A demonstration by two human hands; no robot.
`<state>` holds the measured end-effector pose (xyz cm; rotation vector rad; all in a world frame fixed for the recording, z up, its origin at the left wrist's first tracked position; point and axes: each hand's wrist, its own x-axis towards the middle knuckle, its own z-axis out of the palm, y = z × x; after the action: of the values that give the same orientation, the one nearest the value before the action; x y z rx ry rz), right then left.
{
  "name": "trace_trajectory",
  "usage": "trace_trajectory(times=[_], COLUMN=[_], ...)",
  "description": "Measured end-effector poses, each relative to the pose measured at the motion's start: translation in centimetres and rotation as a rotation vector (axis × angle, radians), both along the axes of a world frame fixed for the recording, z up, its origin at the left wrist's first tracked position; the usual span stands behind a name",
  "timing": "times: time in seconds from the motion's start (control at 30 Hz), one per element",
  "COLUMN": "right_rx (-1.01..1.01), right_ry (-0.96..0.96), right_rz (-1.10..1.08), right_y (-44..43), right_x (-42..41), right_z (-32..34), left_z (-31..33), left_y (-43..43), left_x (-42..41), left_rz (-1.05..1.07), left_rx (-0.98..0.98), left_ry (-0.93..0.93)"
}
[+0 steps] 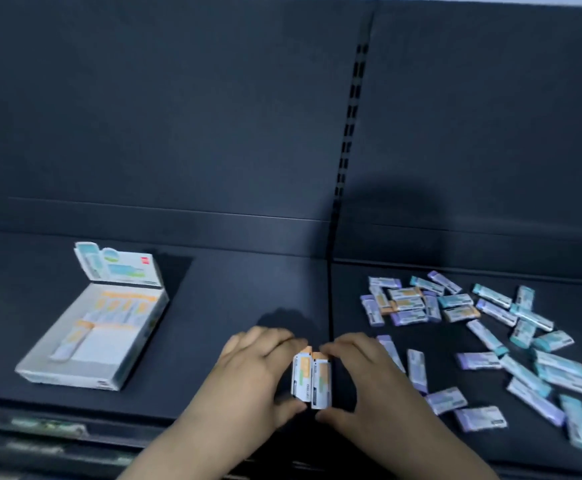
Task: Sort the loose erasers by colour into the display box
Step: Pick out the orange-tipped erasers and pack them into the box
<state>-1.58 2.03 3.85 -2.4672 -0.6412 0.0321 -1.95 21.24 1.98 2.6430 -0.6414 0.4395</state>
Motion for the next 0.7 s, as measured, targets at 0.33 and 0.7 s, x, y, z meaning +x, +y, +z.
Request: trace_trajectory(times=[0.33, 0.7], right_rx=[-0.019, -0.018], right_ry=[-0.034, 0.018], right_rz=[0.022, 0.078], right_y=[3.8, 8.7], right_x=[-1.0, -0.7], right_z=[1.0, 0.6], left_z=[0.7, 0.1], left_y=[3.3, 8.2], left_x=[-1.1, -1.9], left_rz=[0.034, 0.082], left_rx=[0.006, 0.016], left_ry=[-0.044, -0.101])
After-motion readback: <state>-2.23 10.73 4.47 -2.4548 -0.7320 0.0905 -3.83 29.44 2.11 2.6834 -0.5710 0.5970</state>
